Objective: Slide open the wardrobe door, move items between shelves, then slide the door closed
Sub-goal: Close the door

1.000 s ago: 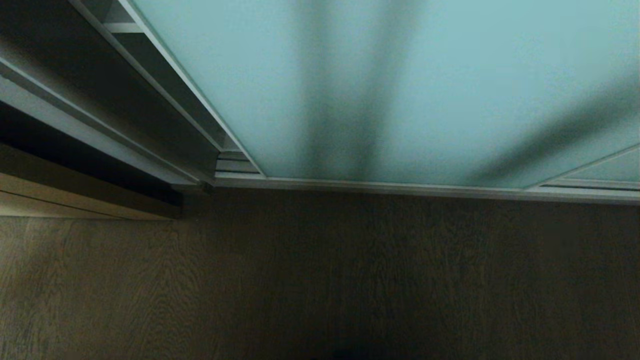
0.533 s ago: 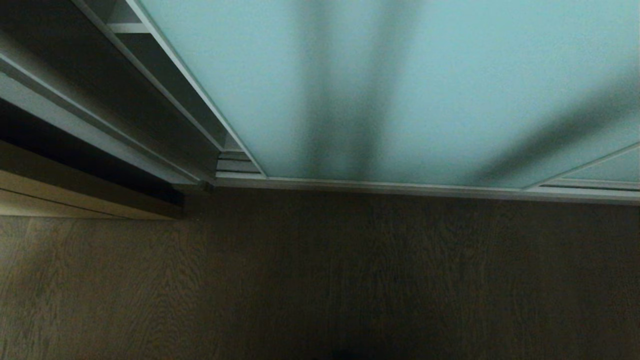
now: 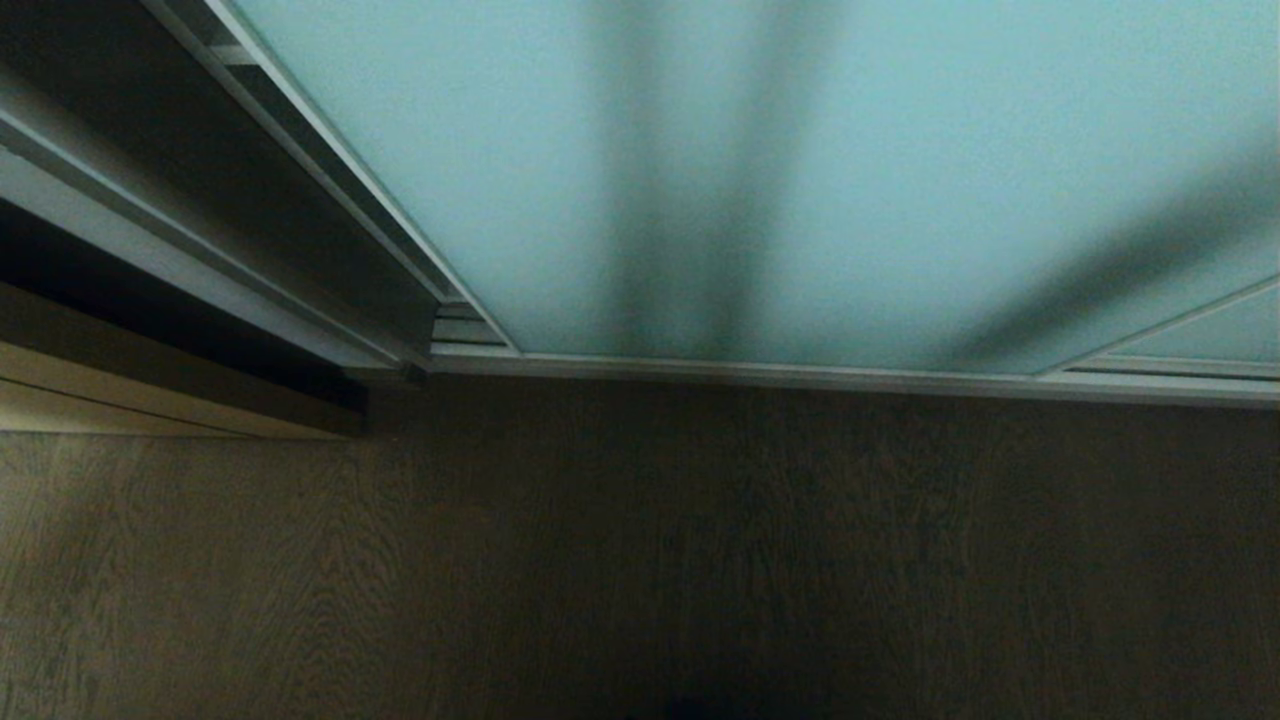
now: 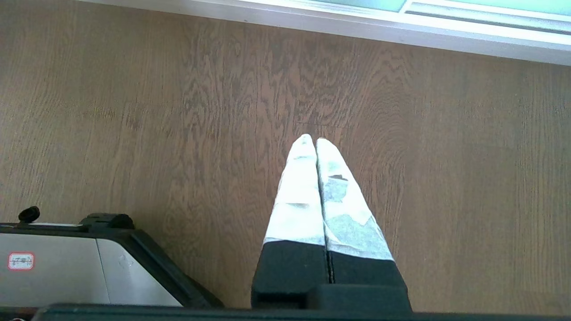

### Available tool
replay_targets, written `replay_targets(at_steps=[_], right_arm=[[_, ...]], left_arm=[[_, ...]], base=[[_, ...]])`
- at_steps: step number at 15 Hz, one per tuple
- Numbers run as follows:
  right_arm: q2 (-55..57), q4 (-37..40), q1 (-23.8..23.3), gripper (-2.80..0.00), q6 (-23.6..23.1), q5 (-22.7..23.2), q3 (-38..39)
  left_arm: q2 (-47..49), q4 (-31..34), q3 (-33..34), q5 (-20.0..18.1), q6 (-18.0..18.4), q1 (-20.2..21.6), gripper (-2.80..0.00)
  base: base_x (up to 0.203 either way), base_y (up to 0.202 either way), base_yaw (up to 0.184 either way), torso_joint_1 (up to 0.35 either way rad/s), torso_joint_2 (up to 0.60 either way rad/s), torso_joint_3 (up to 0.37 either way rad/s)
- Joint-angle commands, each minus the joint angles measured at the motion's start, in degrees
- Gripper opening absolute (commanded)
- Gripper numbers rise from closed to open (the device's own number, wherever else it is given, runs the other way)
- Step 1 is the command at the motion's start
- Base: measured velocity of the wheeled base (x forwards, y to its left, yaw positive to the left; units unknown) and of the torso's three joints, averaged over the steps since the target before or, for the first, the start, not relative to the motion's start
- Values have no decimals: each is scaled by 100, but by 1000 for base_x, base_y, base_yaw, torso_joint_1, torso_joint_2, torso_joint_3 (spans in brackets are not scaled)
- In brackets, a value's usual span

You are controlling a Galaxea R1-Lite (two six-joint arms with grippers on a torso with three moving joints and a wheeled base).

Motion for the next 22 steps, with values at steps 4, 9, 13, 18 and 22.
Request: replay_targets(at_steps=[4,9,13,18,22], right_arm=[[-1,0,0,-280,-2,1,0],[-1,0,-1,-280,-2,1,0],[-1,0,-1,-280,-2,1,0],[-1,0,-1,-280,-2,1,0],[-1,0,-1,-280,-2,1,0]], left_arm=[[-676,-8,858,373,131,124,-280],[-970,-24,1280,729,451,167,-280],[-940,-159,1291,1171,633,173,-280],[-850,-211,1267,1527,986,209,-280],[-804,-238,1316,1494,991,248,-280]], base=[[0,0,0,0,0,0],[0,0,0,0,0,0],[0,0,0,0,0,0],[0,0,0,0,0,0],[0,0,0,0,0,0]])
